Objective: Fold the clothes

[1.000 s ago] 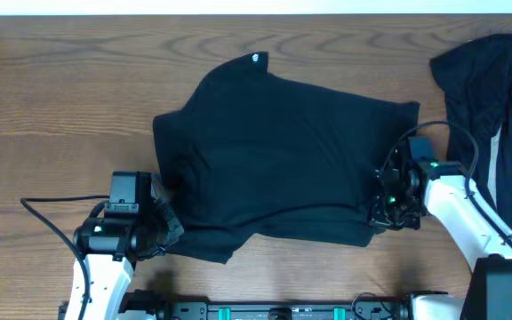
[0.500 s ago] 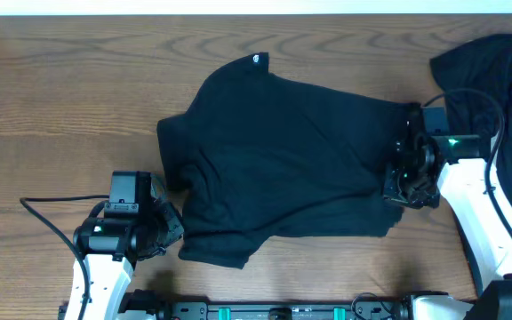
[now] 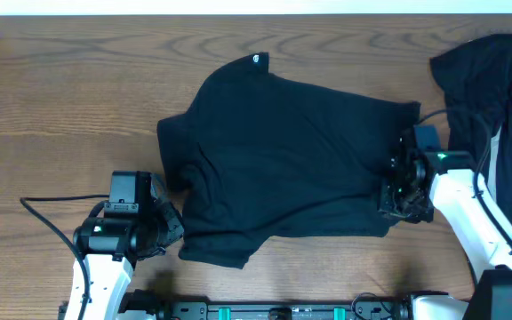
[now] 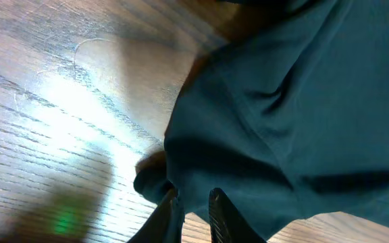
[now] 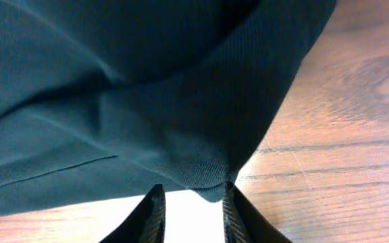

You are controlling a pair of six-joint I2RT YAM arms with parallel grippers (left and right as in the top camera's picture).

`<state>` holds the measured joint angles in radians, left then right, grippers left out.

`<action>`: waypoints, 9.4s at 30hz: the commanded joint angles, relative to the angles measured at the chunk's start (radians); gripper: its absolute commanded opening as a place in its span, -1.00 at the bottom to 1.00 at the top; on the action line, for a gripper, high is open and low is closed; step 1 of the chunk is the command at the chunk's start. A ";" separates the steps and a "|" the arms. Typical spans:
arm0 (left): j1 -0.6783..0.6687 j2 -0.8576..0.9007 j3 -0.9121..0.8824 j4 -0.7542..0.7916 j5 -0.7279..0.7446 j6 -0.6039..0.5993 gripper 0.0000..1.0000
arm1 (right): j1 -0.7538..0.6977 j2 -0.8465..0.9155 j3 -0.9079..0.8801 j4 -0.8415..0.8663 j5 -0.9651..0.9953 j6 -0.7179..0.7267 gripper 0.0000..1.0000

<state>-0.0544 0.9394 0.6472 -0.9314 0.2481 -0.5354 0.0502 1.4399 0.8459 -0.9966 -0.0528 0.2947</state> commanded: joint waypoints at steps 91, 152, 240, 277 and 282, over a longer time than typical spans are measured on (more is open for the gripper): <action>-0.002 -0.006 0.022 -0.010 -0.006 0.045 -0.21 | -0.011 -0.121 0.107 -0.018 -0.292 -0.101 -0.98; -0.870 0.530 0.206 0.006 -0.192 0.246 -0.11 | -0.011 -0.183 0.126 -0.117 -0.130 -0.079 -0.97; -0.483 0.228 0.294 -0.231 -0.190 0.038 -0.88 | 0.063 -0.065 -0.287 0.325 -0.298 -0.022 -0.62; -0.483 0.190 0.746 -0.431 -0.258 0.124 -0.88 | 0.047 -0.237 0.376 -0.071 -0.122 -0.008 -0.98; -0.483 0.190 0.959 -0.512 -0.295 0.183 -0.88 | 0.047 -0.287 0.557 -0.110 -0.044 0.037 -0.98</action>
<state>-0.5430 1.1427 1.4712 -1.4158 0.0105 -0.4145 0.0940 1.2110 1.2819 -1.0840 -0.2024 0.2436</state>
